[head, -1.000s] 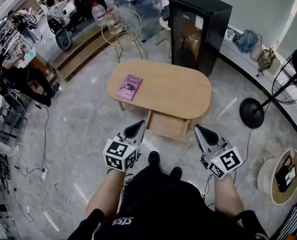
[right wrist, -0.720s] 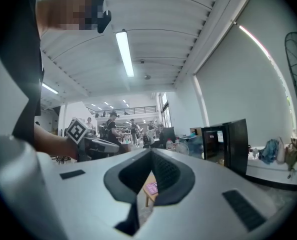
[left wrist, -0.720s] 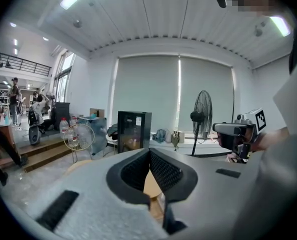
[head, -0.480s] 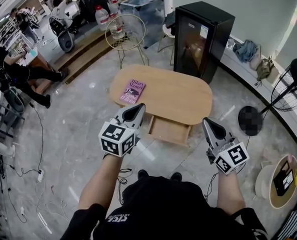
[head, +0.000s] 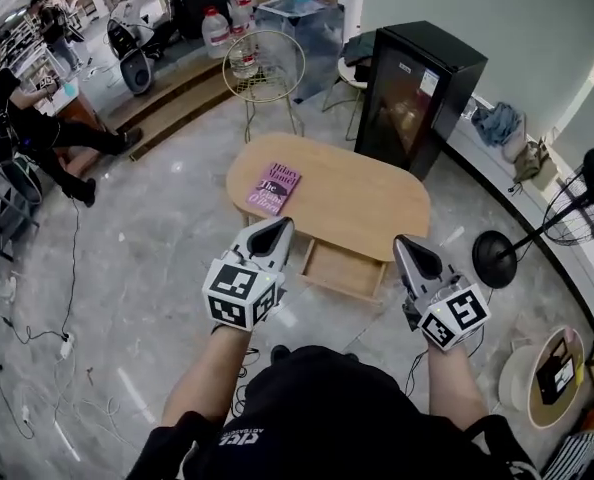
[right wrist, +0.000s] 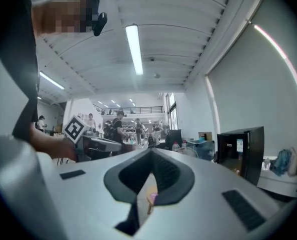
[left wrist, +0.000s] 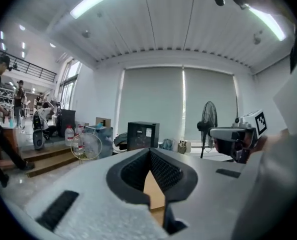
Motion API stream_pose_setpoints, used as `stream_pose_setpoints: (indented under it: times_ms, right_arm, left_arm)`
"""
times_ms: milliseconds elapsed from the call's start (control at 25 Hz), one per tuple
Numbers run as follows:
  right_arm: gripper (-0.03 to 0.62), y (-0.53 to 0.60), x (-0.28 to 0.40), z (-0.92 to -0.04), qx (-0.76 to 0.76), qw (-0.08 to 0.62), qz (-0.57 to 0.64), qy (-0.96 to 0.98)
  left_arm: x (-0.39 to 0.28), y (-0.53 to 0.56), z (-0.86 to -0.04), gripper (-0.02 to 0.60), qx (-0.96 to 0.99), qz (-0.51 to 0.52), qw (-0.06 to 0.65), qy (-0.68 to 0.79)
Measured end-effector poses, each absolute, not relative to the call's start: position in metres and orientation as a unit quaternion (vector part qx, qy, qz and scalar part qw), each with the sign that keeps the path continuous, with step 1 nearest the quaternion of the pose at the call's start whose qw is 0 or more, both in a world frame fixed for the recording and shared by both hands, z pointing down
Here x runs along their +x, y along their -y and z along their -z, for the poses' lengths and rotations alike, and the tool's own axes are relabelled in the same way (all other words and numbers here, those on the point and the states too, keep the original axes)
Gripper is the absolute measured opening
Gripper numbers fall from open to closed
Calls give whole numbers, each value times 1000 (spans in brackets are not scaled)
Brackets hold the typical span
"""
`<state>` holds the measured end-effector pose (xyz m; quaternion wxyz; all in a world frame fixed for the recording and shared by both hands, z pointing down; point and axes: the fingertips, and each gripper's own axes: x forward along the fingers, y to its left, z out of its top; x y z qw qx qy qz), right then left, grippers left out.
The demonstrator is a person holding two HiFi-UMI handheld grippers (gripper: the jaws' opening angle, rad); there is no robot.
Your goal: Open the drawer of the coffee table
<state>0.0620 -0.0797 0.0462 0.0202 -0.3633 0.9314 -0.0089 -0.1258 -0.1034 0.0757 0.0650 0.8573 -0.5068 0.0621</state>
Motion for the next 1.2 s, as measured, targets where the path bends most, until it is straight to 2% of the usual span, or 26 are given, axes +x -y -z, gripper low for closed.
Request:
stream_pose_setpoints:
  times_ms: [440,1200]
  right_arm:
    - [2,88,72,-45,-415,-1,23,-909]
    - [2,76,61,-60,-408,-4,19,-913]
  left_arm:
    - [-144,115,-84,9,843,-65,54,531]
    - [-154,102,-99,9,839,-86,68,534]
